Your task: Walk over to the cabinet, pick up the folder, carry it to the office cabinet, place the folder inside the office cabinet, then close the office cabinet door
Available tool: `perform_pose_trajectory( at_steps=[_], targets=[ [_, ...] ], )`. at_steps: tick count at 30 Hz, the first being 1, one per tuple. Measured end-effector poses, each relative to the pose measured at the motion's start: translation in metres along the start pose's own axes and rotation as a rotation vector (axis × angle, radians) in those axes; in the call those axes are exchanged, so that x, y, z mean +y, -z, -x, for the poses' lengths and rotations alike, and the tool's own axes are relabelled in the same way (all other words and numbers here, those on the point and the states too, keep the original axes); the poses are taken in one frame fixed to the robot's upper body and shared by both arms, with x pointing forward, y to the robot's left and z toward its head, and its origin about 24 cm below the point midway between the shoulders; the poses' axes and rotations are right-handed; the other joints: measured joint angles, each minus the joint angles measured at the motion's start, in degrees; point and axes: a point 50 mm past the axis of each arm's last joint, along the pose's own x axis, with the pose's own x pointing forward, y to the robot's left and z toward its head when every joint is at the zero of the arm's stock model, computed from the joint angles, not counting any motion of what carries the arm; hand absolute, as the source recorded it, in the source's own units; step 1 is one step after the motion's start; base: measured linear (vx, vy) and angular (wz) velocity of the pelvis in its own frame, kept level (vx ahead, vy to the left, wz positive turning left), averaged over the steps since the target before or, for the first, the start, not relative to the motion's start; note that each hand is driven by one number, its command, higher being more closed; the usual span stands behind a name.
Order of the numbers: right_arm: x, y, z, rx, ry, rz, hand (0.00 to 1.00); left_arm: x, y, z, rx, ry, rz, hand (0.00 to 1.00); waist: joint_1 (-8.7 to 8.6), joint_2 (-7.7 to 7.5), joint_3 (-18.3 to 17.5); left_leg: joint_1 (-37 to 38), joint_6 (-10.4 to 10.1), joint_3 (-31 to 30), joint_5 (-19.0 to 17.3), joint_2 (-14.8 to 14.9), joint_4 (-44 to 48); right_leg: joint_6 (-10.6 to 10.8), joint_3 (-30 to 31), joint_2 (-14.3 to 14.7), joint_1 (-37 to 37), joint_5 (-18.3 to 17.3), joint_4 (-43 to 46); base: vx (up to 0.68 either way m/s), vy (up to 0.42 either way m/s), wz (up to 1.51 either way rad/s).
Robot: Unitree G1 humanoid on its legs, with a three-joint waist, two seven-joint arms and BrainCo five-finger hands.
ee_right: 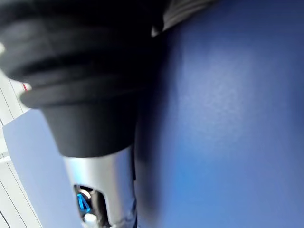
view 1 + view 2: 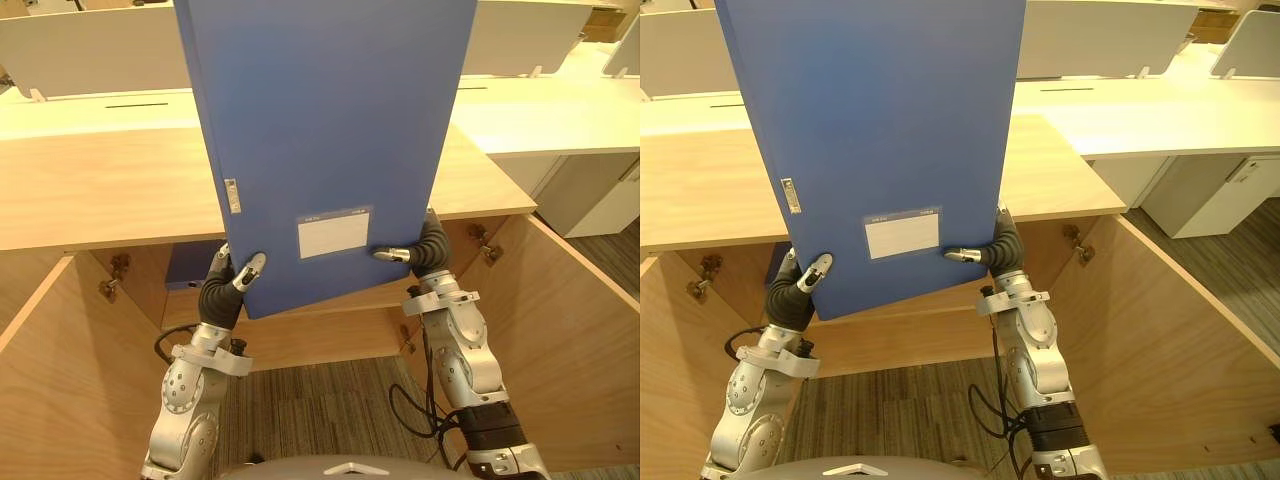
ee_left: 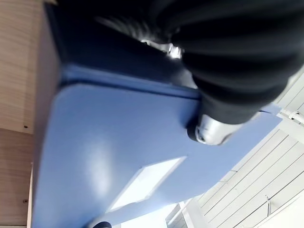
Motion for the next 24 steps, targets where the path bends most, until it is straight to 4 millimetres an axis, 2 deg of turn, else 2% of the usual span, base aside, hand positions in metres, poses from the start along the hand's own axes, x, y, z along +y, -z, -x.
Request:
perform_pose_trajectory(
  at_steps=[1,7,15,16,24],
  targets=[
    [-0.001,0.003,-0.001,0.015,-0.017,0.003,1.0,0.001,0.0,0.0,0.003,0.001,-0.004,1.0,-0.02,-0.04,-0.03,-0.15,0.06,-0.24,0.15,0.0,0.0,0.0,-0.09,0.0,-0.02,0.01,0.0,-0.02,-0.003,0.08],
    [-0.005,0.009,-0.006,0.1,-0.119,0.046,1.0,0.004,0.002,0.001,0.025,0.01,-0.006,1.0,0.49,-0.1,-0.1,-1.18,0.04,-0.63,0.93,0.02,0.0,0.22,-0.38,0.0,-0.86,0.5,0.01,-0.02,-0.002,0.04],
    [-0.009,0.015,-0.001,0.185,-0.207,0.076,1.0,0.005,0.005,0.003,0.059,0.033,-0.028,1.0,0.6,-0.92,-1.08,-1.98,0.2,-0.63,1.57,0.05,-0.02,-0.18,-0.22,0.02,-1.83,0.45,0.04,-0.04,0.005,0.0],
    [-0.009,0.015,-0.002,0.184,-0.209,0.076,1.0,0.006,0.005,0.003,0.059,0.032,-0.029,0.0,0.61,-0.96,-1.14,-1.98,0.21,-0.63,1.59,0.04,-0.02,-0.15,-0.18,0.02,-1.83,0.44,0.04,-0.03,0.005,0.0],
    [0.005,0.013,-0.002,0.113,-0.159,0.031,1.0,0.012,-0.003,0.001,0.004,-0.028,-0.133,0.0,0.87,-1.26,-1.84,-2.11,0.15,-0.68,1.7,0.05,-0.02,-0.15,-0.12,0.03,-1.83,0.55,-0.16,-0.01,0.002,0.0]
  ],
)
